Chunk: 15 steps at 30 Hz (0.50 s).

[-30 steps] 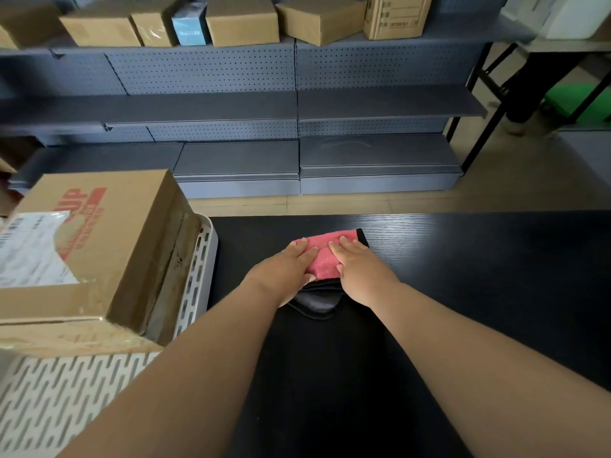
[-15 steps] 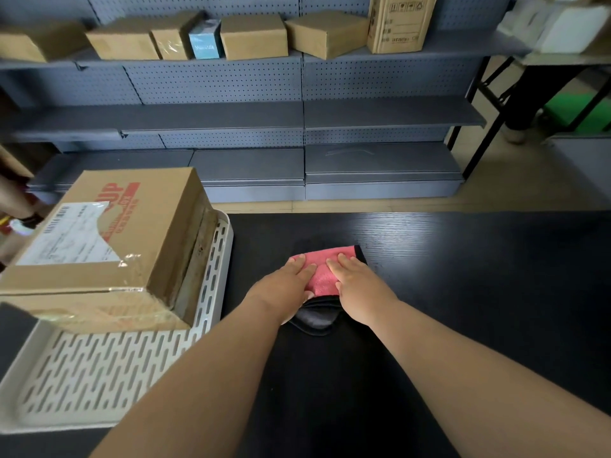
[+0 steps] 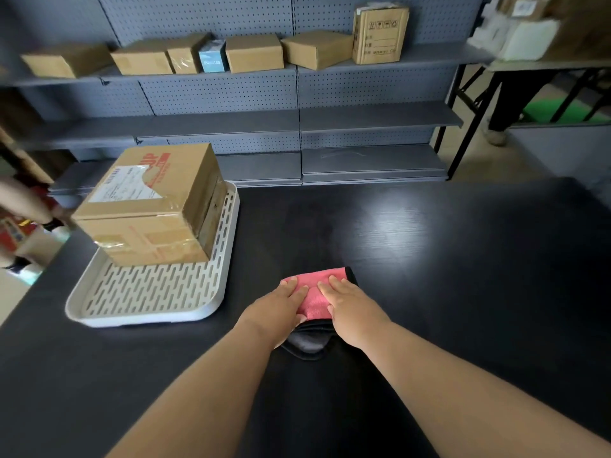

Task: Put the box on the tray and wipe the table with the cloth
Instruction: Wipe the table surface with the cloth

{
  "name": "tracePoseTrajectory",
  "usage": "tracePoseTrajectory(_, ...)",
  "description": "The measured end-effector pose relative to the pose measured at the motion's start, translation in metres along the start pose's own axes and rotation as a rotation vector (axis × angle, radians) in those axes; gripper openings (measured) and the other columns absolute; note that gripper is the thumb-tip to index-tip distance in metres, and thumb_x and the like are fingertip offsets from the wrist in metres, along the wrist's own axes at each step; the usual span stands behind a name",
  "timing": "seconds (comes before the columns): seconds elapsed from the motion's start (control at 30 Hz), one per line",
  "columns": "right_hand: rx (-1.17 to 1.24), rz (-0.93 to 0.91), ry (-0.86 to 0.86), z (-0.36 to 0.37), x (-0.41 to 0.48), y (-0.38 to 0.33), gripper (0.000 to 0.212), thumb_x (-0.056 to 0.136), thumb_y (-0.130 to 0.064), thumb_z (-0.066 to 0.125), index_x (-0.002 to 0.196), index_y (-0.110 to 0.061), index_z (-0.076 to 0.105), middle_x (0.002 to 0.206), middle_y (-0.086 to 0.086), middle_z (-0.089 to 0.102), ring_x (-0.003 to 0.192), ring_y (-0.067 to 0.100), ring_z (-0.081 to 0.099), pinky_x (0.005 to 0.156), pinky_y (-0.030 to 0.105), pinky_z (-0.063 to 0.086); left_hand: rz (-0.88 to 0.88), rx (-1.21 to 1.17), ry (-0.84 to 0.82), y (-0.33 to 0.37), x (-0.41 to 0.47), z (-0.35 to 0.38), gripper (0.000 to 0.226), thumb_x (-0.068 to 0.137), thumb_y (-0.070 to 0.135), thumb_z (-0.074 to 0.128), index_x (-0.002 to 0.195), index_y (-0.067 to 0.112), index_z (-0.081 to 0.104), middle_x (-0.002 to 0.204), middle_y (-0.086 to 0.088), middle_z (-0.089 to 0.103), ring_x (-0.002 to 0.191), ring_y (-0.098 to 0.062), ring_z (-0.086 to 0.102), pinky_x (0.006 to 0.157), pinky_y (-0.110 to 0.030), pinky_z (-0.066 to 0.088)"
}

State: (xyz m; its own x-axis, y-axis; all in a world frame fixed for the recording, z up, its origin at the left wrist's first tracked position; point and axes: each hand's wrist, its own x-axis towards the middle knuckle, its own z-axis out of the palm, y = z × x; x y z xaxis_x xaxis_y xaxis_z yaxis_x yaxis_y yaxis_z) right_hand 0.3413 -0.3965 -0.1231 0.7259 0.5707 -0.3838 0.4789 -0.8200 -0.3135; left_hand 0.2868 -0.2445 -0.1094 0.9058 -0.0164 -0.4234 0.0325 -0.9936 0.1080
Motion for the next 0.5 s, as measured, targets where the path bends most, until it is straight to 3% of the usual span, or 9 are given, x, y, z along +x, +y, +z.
tracePoseTrajectory(0.5, -0.011, 0.03, -0.017, 0.05, -0.143, 0.02, 0.054, 0.103, -0.02, 0.03, 0.151, -0.021, 0.006, 0.161, -0.001, -0.001, 0.148, 0.017, 0.001, 0.122, 0.035, 0.01, 0.083, 0.017, -0.041, 0.09, -0.1, 0.053, 0.062, 0.101, 0.033, 0.037, 0.153, 0.021, 0.006, 0.161, -0.001, -0.005, 0.148, -0.02, 0.011, 0.115, -0.036, 0.025)
